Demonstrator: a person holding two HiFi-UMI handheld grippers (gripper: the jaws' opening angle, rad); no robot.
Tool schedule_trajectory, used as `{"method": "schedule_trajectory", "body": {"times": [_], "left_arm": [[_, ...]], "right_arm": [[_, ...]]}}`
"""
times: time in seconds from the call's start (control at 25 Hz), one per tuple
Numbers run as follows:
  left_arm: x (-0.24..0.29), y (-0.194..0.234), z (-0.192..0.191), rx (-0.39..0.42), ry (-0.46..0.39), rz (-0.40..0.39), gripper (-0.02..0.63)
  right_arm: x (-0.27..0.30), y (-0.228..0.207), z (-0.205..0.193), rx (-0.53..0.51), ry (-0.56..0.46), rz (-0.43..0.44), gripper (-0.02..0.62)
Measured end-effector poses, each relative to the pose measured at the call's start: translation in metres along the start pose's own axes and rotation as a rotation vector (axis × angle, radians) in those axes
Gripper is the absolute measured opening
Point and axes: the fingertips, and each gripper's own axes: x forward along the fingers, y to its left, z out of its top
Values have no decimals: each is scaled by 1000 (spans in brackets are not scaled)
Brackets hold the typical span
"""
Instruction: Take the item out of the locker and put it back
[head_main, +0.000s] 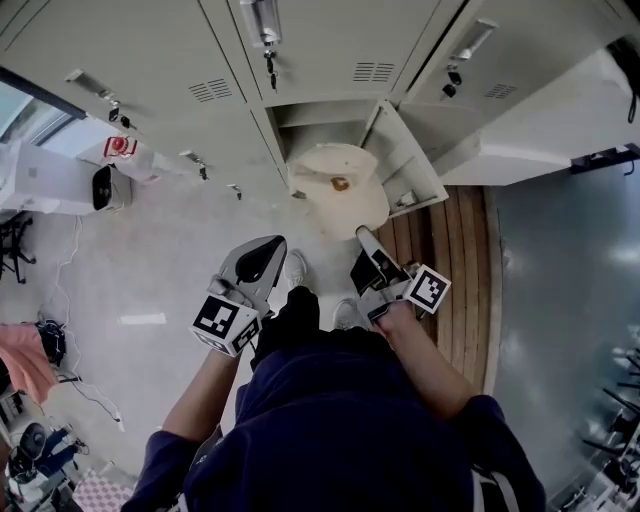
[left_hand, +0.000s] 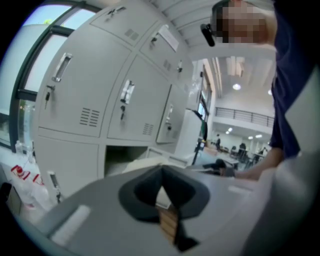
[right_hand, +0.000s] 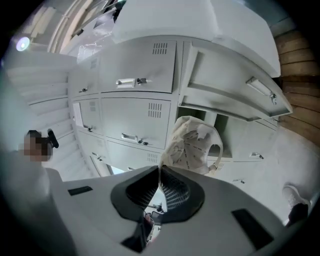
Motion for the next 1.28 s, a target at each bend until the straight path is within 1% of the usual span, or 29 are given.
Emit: {"method": "schedule_trajectory", "body": {"times": [0.16,0.32,0.4,0.56,0.72,0.88,1.28], "left_arm": [[-15,-59,3,42,-19,17,3],[-29,-103,12,71,-47,41,4],[-36,-121,17,85,-56,52,3],[-50,-150,24,114,-60,58,3],[-62,-163,27,131,-57,61,3],[-69,-171,33,143,-59,55,4],[-82,-167,32,150,-57,4,3]], "right_arm": [[-42,39,5,-18,17,86,17],[-79,74,7,-18,24,163,17],[-95,87,6,-19,28,189,17],[-121,101,2,-6,27,211,17],[-140,113,-1,6,16,232,17],[-157,125,-2,-5,8,241,17],[-166,151,-22,-20,-40,255,18]]}}
